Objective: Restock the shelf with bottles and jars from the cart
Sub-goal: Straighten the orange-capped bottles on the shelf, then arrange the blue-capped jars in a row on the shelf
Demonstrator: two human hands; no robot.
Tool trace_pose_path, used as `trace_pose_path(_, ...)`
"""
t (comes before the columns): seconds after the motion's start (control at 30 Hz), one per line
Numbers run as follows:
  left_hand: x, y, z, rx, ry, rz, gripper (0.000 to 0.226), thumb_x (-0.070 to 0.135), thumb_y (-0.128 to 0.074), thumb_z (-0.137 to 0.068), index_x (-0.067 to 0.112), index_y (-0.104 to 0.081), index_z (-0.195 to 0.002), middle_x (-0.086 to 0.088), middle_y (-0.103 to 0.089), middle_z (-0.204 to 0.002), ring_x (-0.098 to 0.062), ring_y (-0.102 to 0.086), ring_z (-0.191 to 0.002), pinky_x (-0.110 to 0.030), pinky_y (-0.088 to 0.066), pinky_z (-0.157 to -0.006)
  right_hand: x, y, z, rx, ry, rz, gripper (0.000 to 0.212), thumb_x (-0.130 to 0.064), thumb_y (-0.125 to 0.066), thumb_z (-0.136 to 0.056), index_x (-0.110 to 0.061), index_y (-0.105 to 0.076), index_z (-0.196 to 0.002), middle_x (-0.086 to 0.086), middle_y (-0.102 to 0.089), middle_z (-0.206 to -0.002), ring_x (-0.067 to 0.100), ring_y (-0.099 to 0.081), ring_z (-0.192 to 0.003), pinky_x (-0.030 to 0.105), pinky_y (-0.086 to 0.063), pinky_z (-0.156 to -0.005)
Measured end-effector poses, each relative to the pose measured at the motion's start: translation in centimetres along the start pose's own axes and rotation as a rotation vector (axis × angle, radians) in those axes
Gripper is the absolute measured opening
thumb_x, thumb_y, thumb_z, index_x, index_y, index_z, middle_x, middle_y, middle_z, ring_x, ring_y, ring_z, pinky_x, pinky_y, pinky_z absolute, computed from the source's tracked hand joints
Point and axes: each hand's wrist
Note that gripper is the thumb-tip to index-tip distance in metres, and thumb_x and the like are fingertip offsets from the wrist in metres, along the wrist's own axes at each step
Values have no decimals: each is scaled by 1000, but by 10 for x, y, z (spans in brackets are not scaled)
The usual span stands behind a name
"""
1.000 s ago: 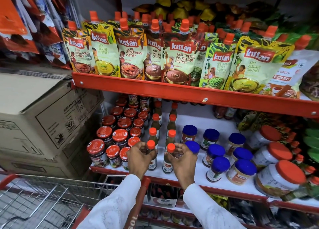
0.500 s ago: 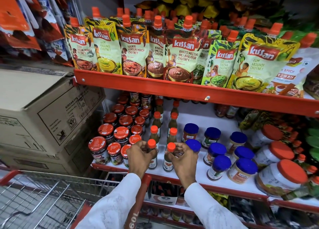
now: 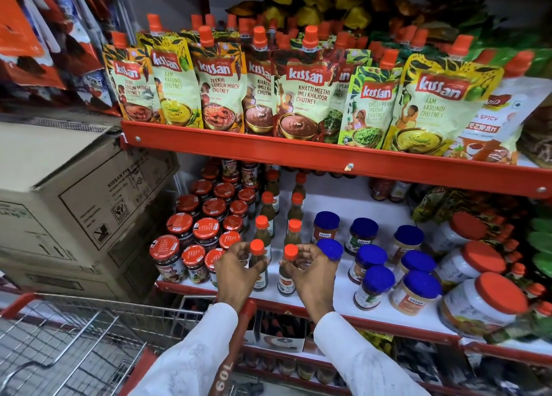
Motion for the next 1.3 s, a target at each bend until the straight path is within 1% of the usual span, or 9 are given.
trace_pose_path(0.13,4,-2,16,95,-1,18,54,20,-89,-67,19,-65,-116,-3,-72,-107,-21,-67,-95,-39,-58,-86,4,22,3,-67,30,14,52,-19,-90,-66,-18,-68,-112,-6,-71,-104,6,-68,-94,25,-58,-89)
trace_pose_path(0.33,37,-23,54,213,-200,88,31,5,-73,-74,25,-64,-96,-1,-62,-93,-11,-61,-82,-18,-48,-74,33,107,23,13,39,56,44,-12,-84,-73,-28,-67,-111,-9,-71,-107,8,-68,-97,25,-55,-89)
trace_pose_path(0.5,66,-77,82,40,-163,135,28,-1,-69,-75,25,-64,-80,1,-67,-77,-7,-63,-67,-11,-47,-60,64,164,13,166,-17,94,42,0,-75,-79,-13,-64,-117,2,-70,-105,23,-69,-99,38,-58,-91)
trace_pose_path(0.57,77,-103,93,-110,-71,191,23,-5,-66,-79,18,-66,-82,2,-68,-75,-2,-63,-61,-13,-49,-58,71,173,3,117,-36,156,50,-4,-74,-81,-9,-58,-128,8,-67,-121,28,-65,-111,48,-54,-97)
trace_pose_path(0.67,82,-139,103,-253,13,118,18,-2,-65,-83,11,-66,-96,3,-67,-81,2,-59,-60,-7,-46,-58,78,176,-10,5,-41,285,61,-3,-66,-82,-11,-47,-140,12,-62,-134,32,-59,-122,43,-52,-98)
trace_pose_path(0.77,86,-164,111,-333,72,43,19,11,-67,-87,21,-63,-103,8,-66,-86,11,-57,-66,-8,-46,-62,81,178,-18,-134,-81,326,56,2,-57,-84,-13,-46,-138,12,-63,-125,29,-63,-103,28,-49,-77)
trace_pose_path(0.87,87,-178,113,-342,81,17,18,14,-71,-84,26,-67,-97,6,-75,-88,-6,-70,-73,-27,-55,-74,85,178,-20,-195,-84,308,48,4,-54,-88,-16,-51,-132,7,-64,-105,18,-56,-82,13,-38,-58)
trace_pose_path(1.07,81,-191,109,-288,94,24,29,-1,-69,-81,14,-73,-106,1,-78,-93,-17,-74,-87,-37,-60,-82,93,181,-12,-106,-50,257,35,1,-64,-83,-22,-62,-109,2,-67,-91,22,-67,-86,41,-59,-76)
trace_pose_path(1.3,81,-186,108,-293,44,1,33,-10,-60,-84,9,-72,-109,5,-71,-89,-16,-70,-91,-33,-56,-85,85,181,0,-76,-61,166,32,-2,-72,-82,-12,-68,-112,-6,-64,-90,11,-63,-85,31,-56,-84)
Point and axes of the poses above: each hand's wrist, its own z-axis away from the middle knuckle, its own y-axis out of the back of the hand, x = y × z
